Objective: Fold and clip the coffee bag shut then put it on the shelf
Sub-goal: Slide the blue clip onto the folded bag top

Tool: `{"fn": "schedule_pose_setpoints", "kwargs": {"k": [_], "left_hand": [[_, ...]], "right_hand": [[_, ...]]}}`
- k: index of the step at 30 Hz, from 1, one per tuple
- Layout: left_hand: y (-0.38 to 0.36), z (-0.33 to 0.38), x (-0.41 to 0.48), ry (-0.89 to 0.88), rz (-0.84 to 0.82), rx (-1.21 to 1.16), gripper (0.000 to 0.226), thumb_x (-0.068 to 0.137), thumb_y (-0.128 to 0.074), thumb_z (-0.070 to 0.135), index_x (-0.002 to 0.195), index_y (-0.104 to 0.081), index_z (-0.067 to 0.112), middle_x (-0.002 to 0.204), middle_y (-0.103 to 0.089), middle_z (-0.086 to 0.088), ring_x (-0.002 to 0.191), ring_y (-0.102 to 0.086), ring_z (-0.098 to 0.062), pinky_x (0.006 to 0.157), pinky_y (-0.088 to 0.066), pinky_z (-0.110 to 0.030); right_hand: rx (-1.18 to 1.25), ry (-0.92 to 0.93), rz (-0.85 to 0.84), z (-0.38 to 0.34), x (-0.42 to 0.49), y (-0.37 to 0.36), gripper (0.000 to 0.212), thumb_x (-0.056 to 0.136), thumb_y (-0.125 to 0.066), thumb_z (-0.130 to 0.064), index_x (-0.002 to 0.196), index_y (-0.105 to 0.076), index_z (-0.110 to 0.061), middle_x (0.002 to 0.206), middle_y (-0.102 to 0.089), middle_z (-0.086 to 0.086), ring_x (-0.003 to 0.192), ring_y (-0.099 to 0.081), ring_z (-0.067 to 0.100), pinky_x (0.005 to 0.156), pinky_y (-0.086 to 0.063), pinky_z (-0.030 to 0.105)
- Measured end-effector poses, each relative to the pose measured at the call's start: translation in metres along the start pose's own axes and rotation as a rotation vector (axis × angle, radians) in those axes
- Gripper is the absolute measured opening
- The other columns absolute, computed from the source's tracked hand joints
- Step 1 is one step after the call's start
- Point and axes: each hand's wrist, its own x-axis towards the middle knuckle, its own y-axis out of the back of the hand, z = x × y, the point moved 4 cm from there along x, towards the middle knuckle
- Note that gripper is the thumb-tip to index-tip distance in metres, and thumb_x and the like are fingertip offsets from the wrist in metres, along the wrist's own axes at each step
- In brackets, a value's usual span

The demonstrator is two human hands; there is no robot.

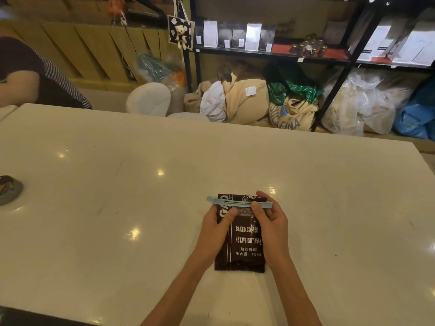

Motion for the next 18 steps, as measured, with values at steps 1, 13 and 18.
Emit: {"fn": "schedule_pose_setpoints", "kwargs": {"k": [1,13,18], "left_hand": [[-0.001,0.000,-0.001,-0.032,0.074,0.029,0.019,0.092,-0.060,0.037,0.108,-0.064,0.027,0.098,-0.078,0.002,0.086,-0.076,-0.012,0.066,-0.059,-0.021],[-0.006,0.034,-0.018,-0.193,0.156,0.211,0.020,0.091,-0.052,0.053,0.107,-0.049,0.042,0.095,-0.071,0.016,0.085,-0.068,0.008,0.064,-0.053,-0.011],[0.020,0.057,-0.026,-0.256,0.211,0.402,0.035,0.087,-0.031,0.067,0.097,-0.047,0.037,0.086,-0.070,0.010,0.074,-0.068,0.005,0.057,-0.054,-0.016]], "right_hand": [[-0.048,-0.011,-0.030,0.000,-0.002,-0.002,0.030,0.093,-0.066,-0.037,0.122,-0.065,-0.031,0.103,-0.080,0.002,0.091,-0.078,0.018,0.070,-0.064,0.031],[-0.470,0.248,0.169,-0.023,-0.027,-0.022,0.034,0.087,-0.037,-0.068,0.083,-0.060,-0.044,0.074,-0.071,-0.014,0.073,-0.069,-0.011,0.053,-0.051,0.008],[-0.314,0.068,0.062,-0.025,-0.030,-0.042,0.052,0.091,-0.030,-0.065,0.088,-0.070,-0.033,0.073,-0.079,-0.007,0.071,-0.074,-0.001,0.054,-0.053,0.012]]}}
